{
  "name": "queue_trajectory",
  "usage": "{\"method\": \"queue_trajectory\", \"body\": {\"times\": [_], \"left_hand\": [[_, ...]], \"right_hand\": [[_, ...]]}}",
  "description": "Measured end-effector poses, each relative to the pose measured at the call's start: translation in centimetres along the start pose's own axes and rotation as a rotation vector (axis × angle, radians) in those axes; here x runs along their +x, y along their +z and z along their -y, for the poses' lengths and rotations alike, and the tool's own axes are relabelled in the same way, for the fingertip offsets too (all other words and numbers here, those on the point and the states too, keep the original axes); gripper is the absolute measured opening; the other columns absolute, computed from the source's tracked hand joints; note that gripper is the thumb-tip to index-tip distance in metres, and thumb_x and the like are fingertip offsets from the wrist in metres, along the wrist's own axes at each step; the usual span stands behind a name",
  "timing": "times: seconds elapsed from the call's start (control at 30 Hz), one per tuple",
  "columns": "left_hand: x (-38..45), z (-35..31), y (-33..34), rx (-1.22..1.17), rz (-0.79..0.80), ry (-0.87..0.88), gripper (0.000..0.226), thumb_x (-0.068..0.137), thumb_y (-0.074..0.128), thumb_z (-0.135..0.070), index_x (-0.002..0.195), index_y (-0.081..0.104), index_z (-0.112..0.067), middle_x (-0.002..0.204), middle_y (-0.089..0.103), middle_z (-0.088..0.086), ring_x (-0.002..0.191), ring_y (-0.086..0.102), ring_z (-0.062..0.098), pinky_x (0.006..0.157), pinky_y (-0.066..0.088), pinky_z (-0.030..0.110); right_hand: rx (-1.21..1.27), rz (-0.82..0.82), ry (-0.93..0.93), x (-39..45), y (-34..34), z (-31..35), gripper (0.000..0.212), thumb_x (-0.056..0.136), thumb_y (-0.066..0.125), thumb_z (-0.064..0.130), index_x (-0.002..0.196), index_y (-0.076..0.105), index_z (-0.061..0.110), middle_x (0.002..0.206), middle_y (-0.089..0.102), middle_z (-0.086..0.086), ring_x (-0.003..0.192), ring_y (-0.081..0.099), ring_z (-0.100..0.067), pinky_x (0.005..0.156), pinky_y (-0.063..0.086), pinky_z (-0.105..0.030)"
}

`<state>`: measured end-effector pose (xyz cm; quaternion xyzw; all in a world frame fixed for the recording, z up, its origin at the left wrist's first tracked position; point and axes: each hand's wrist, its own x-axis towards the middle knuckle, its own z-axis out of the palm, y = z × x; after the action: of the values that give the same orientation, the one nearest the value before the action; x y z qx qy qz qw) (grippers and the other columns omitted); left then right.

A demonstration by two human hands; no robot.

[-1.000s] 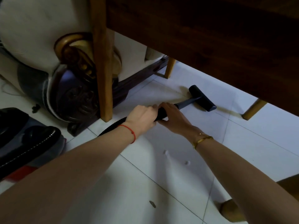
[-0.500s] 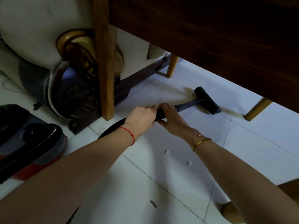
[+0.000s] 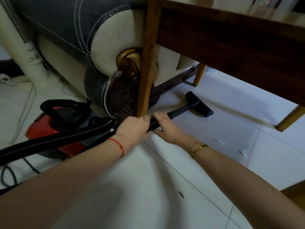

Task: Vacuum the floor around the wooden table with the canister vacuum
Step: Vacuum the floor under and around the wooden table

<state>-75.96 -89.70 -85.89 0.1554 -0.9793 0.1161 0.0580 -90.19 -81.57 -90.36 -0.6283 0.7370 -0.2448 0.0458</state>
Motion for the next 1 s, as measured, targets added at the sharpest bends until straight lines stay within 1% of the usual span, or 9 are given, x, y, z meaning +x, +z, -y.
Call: {"method": "queue_trajectory", "body": {"times": [0.03,0.13,0.27,0.33,0.43,0.53,0.67,0.8,1.0], "left_hand": [[-0.9,0.4,-0.3,0.001,0.000,-0.007,0.028,0.095,0.049,-0.032,0.114,0.045,-0.011,0.104,0.064,0.004,0.087,0.068,0.022,0.062,0.040,0.030],[-3.6,1.3,-1.0,0.021,-0.019,-0.013,0.028,0.094,0.048,-0.033,0.112,0.046,-0.012,0.103,0.064,0.003,0.087,0.067,0.021,0.062,0.038,0.028],[-6.7,2.1,-2.0,0.008,-0.011,-0.018,0.028,0.094,0.046,-0.036,0.110,0.045,-0.013,0.101,0.063,0.002,0.084,0.067,0.021,0.062,0.040,0.030],[-8.2,2.5,-2.5,-0.020,-0.003,-0.023,0.028,0.093,0.047,-0.037,0.109,0.045,-0.013,0.099,0.064,0.002,0.083,0.067,0.021,0.061,0.038,0.030],[-10.1,3.1,-3.3,-0.050,-0.023,-0.029,0.029,0.092,0.048,-0.039,0.107,0.048,-0.014,0.096,0.065,0.001,0.081,0.067,0.020,0.062,0.040,0.028],[-11.6,3.5,-4.3,-0.069,-0.030,-0.047,0.029,0.091,0.048,-0.038,0.108,0.049,-0.015,0.094,0.065,0.000,0.080,0.066,0.020,0.062,0.040,0.028],[-12.8,3.7,-5.2,-0.088,-0.018,-0.070,0.031,0.090,0.048,-0.039,0.109,0.050,-0.014,0.093,0.065,0.001,0.080,0.067,0.021,0.061,0.040,0.028],[-13.0,3.5,-5.7,-0.100,-0.009,-0.088,0.032,0.089,0.050,-0.037,0.111,0.050,-0.014,0.094,0.066,0.003,0.081,0.067,0.023,0.061,0.039,0.029],[-11.3,2.9,-5.3,-0.122,-0.023,-0.097,0.031,0.087,0.051,-0.036,0.110,0.052,-0.015,0.089,0.066,0.000,0.076,0.067,0.020,0.057,0.039,0.027]], "right_hand": [[0.006,0.008,-0.010,0.0,0.2,0.9,0.024,0.084,0.066,0.018,0.099,0.054,0.006,0.098,0.053,-0.009,0.088,0.040,-0.015,0.079,0.028,-0.026],[0.026,0.032,-0.043,-0.3,0.7,3.3,0.025,0.084,0.066,0.019,0.103,0.053,0.009,0.101,0.055,-0.007,0.091,0.043,-0.017,0.085,0.032,-0.029],[0.047,0.068,-0.071,-1.1,1.0,6.1,0.025,0.082,0.065,0.017,0.100,0.048,0.018,0.096,0.049,0.001,0.086,0.034,-0.009,0.080,0.026,-0.022],[0.060,0.075,-0.097,-1.4,1.0,7.5,0.026,0.080,0.065,0.016,0.100,0.048,0.019,0.094,0.049,0.002,0.087,0.037,-0.010,0.082,0.027,-0.023],[0.087,0.073,-0.147,-1.7,1.0,9.5,0.029,0.075,0.063,0.012,0.101,0.052,0.017,0.094,0.053,-0.001,0.088,0.045,-0.016,0.079,0.032,-0.024],[0.118,0.055,-0.186,-1.9,1.0,11.4,0.030,0.072,0.064,0.009,0.099,0.054,0.016,0.093,0.055,0.000,0.087,0.049,-0.017,0.076,0.038,-0.024],[0.141,0.042,-0.217,-1.8,1.2,12.9,0.025,0.070,0.069,0.012,0.088,0.053,0.017,0.083,0.050,0.007,0.079,0.047,-0.012,0.069,0.032,-0.016],[0.115,0.041,-0.239,-1.5,1.3,12.9,0.021,0.071,0.070,0.014,0.085,0.054,0.014,0.082,0.053,0.006,0.079,0.049,-0.015,0.070,0.035,-0.022],[0.119,0.027,-0.255,-1.2,0.8,11.3,0.018,0.075,0.068,0.014,0.085,0.053,0.013,0.081,0.056,0.001,0.077,0.052,-0.018,0.075,0.043,-0.034]]}}
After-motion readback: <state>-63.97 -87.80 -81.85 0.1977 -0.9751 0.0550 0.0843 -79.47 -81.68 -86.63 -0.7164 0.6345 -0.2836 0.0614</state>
